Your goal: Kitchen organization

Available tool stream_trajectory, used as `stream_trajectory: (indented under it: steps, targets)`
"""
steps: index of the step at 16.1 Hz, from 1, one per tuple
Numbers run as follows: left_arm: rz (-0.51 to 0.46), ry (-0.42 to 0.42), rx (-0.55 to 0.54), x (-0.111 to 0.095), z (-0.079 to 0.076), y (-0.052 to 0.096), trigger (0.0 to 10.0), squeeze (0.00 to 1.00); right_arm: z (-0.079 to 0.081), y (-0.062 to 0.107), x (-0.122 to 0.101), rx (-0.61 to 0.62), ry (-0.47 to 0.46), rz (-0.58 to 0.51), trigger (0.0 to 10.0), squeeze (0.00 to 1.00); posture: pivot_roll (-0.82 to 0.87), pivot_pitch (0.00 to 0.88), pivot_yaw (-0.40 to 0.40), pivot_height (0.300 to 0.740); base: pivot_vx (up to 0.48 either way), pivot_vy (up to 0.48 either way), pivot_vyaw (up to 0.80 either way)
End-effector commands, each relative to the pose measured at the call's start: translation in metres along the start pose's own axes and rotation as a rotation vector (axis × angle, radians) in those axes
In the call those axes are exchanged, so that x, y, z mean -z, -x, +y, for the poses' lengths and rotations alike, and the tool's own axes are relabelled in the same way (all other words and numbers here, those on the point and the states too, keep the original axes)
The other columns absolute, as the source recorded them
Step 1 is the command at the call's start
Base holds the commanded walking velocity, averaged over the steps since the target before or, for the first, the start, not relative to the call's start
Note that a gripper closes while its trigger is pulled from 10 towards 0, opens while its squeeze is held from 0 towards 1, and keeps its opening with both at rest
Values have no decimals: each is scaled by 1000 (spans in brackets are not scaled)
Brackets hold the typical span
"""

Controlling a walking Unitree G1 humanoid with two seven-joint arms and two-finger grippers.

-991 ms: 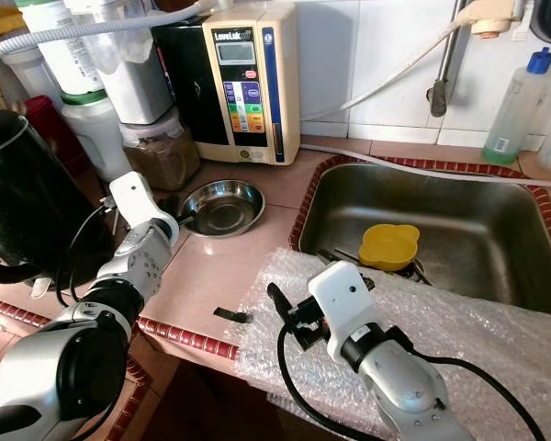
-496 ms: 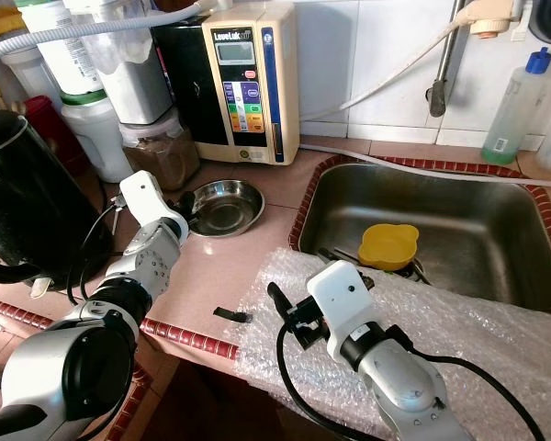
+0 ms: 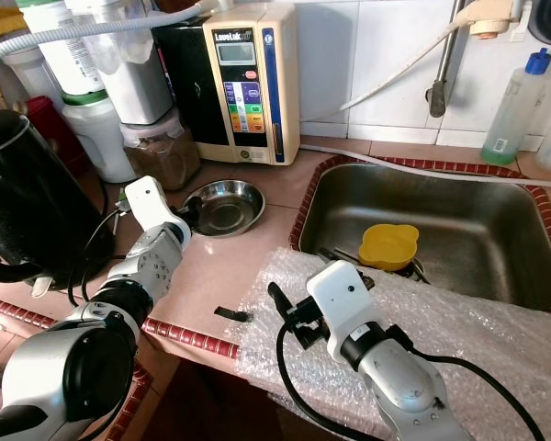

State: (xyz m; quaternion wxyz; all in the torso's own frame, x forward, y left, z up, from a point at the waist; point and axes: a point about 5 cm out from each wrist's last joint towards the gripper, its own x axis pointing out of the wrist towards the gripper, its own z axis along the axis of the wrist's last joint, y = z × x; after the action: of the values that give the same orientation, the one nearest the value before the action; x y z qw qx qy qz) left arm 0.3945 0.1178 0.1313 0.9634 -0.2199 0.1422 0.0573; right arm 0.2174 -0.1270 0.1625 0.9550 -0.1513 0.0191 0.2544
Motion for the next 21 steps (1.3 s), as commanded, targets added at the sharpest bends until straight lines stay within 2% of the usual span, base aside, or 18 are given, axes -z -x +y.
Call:
stream_trajectory:
  steps: [1,4,5,6,7,9,11,12,13,14,17,21]
  targets:
    - [-12,-21,-25,-3,7,-1,10000,1000,2,-2,0,-19,1,-2,10000,184,-124,0,146,740,0,0,0]
    - [5,-49,-49,-2,10,-1,10000,1000,1,-3,-1,-11,7,-9,10000,184,-120,0,145,740,0,0,0]
    - [53,-70,-72,5,14,0,10000,55,1,-5,-1,-12,12,-12,10000,188,-116,0,145,740,0,0,0]
    - [64,-69,-74,7,15,0,10000,55,1,-5,-2,-12,13,-14,10000,188,-115,0,146,740,0,0,0]
    - [92,-68,-63,13,14,0,10000,0,0,-6,-3,-4,18,-24,10000,184,-113,0,147,740,0,0,0]
    - [104,-76,-52,15,12,1,10000,0,0,-7,-4,-1,19,-26,10000,184,-114,0,149,740,0,0,0]
    - [154,-68,-45,23,8,2,10000,0,0,-8,-3,0,18,-27,10000,184,-113,0,155,740,0,0,0]
    - [170,-76,-39,25,7,3,6588,0,1,-8,-3,1,18,-27,10000,188,-115,0,159,740,0,0,0]
    - [176,-83,-34,27,5,3,3725,0,1,-8,-3,3,18,-28,10000,188,-116,0,162,740,0,0,0]
    - [182,-71,-21,28,2,3,0,0,1,-9,-3,5,17,-29,10000,188,-117,0,163,740,0,0,0]
    - [203,-61,-2,31,-3,4,0,0,1,-9,-2,8,17,-27,10000,184,-118,0,164,740,0,0,0]
    - [194,-53,-15,30,1,4,0,0,1,-9,-2,5,18,-25,10000,184,-116,0,159,740,0,0,0]
